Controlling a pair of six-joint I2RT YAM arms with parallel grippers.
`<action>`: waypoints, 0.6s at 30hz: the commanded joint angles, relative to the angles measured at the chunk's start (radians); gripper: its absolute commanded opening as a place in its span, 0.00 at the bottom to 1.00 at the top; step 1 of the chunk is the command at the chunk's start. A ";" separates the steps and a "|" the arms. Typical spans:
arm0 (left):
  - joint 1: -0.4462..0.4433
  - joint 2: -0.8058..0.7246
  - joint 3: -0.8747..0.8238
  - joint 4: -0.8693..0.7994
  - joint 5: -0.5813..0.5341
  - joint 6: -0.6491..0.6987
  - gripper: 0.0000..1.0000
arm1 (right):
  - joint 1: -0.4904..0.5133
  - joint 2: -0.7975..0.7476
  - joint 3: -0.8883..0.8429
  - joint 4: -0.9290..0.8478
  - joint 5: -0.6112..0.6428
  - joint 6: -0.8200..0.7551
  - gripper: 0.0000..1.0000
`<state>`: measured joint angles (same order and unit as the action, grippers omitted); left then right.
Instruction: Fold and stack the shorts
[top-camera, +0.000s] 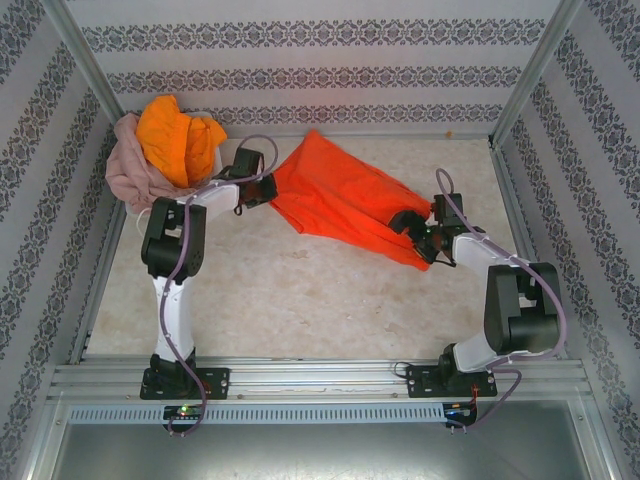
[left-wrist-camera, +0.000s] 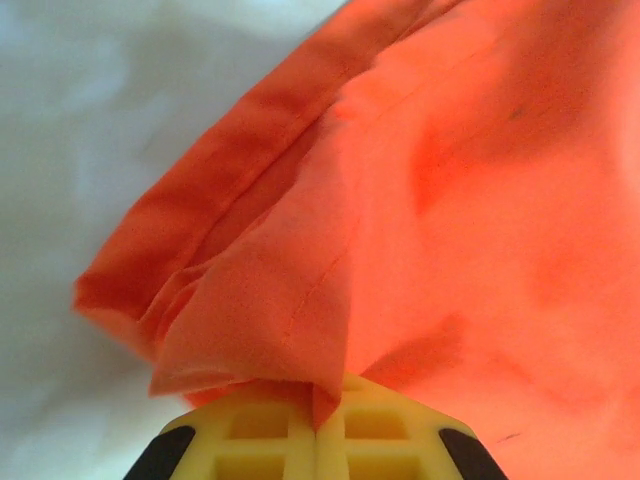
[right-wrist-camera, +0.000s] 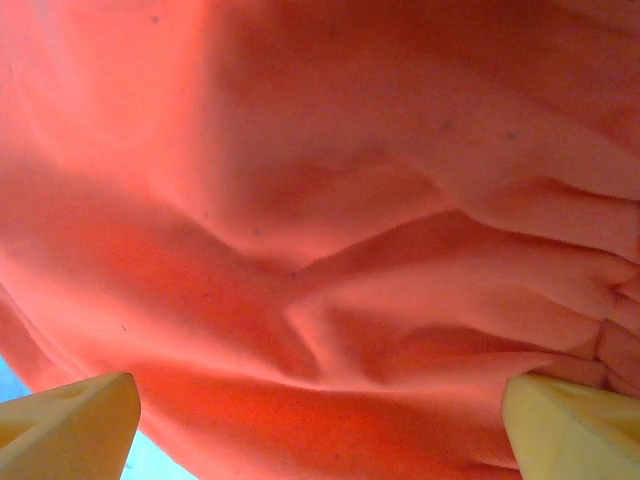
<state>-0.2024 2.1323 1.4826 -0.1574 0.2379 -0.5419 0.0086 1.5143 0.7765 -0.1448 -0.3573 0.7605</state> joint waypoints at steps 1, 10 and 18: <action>-0.005 -0.140 -0.172 0.083 -0.053 -0.045 0.01 | -0.050 0.017 -0.017 -0.036 0.023 -0.046 0.94; -0.022 -0.460 -0.704 0.352 -0.024 -0.205 0.12 | -0.123 0.010 0.007 -0.117 0.052 -0.129 0.95; -0.057 -0.854 -0.880 0.243 -0.075 -0.134 0.48 | -0.136 -0.054 0.045 -0.160 0.017 -0.180 0.96</action>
<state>-0.2554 1.3998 0.5686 0.1154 0.2222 -0.7166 -0.1207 1.4990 0.7918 -0.2409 -0.3382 0.6243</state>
